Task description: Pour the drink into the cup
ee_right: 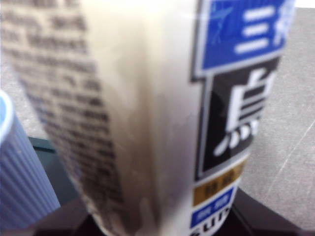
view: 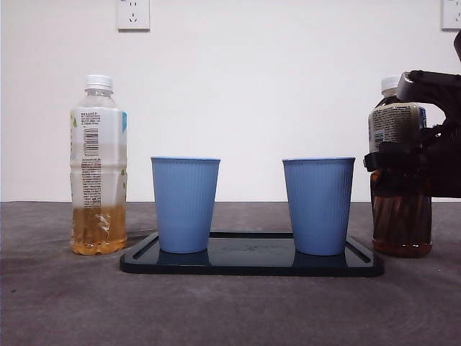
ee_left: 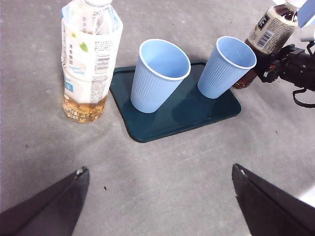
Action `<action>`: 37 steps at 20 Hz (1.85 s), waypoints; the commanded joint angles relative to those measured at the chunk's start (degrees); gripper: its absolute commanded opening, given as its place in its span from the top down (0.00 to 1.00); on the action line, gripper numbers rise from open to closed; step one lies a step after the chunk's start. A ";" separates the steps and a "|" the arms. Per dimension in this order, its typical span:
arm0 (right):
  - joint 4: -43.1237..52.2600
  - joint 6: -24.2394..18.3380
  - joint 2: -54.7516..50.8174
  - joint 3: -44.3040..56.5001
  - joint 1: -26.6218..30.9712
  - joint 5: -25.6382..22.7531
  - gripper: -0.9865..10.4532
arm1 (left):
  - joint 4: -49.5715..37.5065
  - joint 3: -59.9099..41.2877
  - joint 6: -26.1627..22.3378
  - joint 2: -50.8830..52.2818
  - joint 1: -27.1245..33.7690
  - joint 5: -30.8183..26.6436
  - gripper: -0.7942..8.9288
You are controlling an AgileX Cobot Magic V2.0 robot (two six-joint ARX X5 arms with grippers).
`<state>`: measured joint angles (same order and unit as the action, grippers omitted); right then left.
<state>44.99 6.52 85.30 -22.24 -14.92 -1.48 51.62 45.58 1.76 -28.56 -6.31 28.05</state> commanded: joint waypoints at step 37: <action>-57.16 16.35 -48.48 -1.25 -10.54 8.26 0.56 | -23.17 -8.81 0.59 -8.24 -0.90 -2.10 0.31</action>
<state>-12.40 20.49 36.60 -22.79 -25.17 6.79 29.34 36.25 1.93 -36.80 -7.11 25.78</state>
